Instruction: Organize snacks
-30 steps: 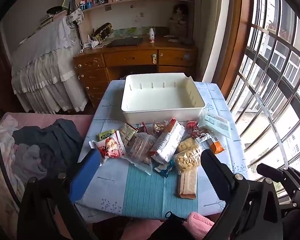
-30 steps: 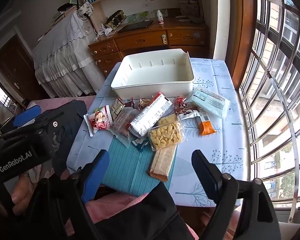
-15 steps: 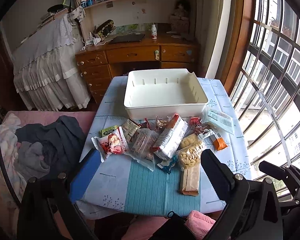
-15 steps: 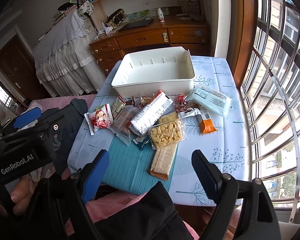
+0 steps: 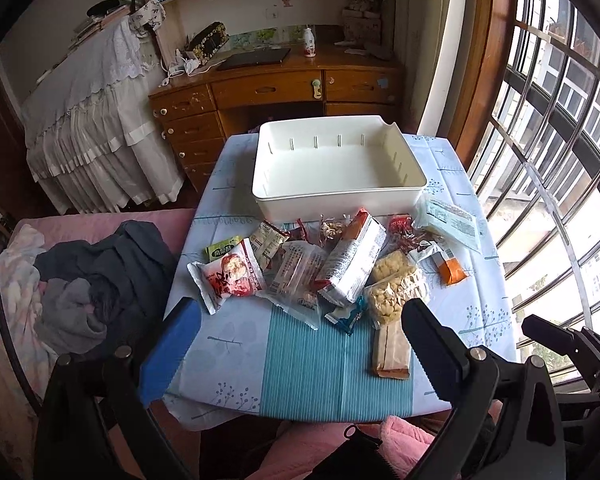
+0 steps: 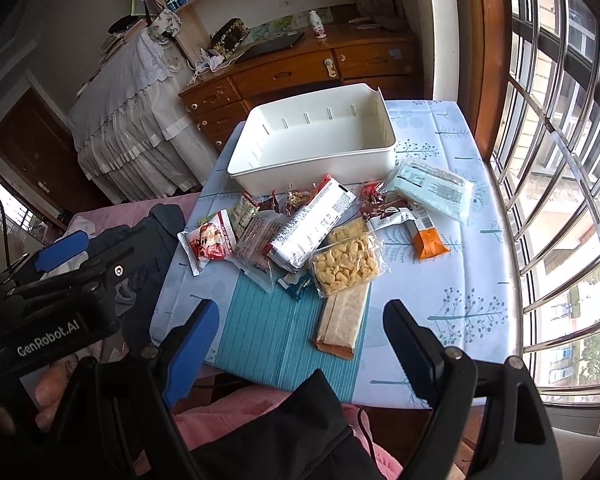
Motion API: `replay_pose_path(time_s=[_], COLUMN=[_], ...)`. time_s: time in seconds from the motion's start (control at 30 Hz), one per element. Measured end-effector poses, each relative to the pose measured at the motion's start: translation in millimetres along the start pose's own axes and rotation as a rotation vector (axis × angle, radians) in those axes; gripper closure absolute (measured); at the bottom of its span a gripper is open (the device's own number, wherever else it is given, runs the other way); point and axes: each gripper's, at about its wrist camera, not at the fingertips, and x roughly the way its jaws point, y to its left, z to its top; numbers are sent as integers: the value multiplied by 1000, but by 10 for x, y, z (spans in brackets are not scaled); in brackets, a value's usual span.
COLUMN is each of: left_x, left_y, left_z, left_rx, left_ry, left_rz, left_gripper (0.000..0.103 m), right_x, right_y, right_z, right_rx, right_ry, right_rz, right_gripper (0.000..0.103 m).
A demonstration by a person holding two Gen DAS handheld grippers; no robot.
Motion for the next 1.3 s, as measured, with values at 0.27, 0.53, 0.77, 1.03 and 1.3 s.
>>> replay_pose_path(time_s=[0.27,0.53,0.77,1.03,1.3], left_x=[316,695,1065,1582,2294], left_y=[25,-85,-309,-622,-856], left_z=[93,313,476,580,564], left_rx=[5,82,222,355,426], left_ry=[66,131,180,300,454], left_rz=[-56,-127,-143,-155,-137], left_gripper=[3,3,3,3,3], right_x=[184,502,881,1262,1675], right_y=[-59,-242,-370,-609,-695], right_z=[48,158,185,124,-27], right_rx=[55,179,277,440,533], right_ry=[56,148,269,392,528], right_rz=[-3,-41,-72,-113,-127], right_gripper=[18,18,18,18,22])
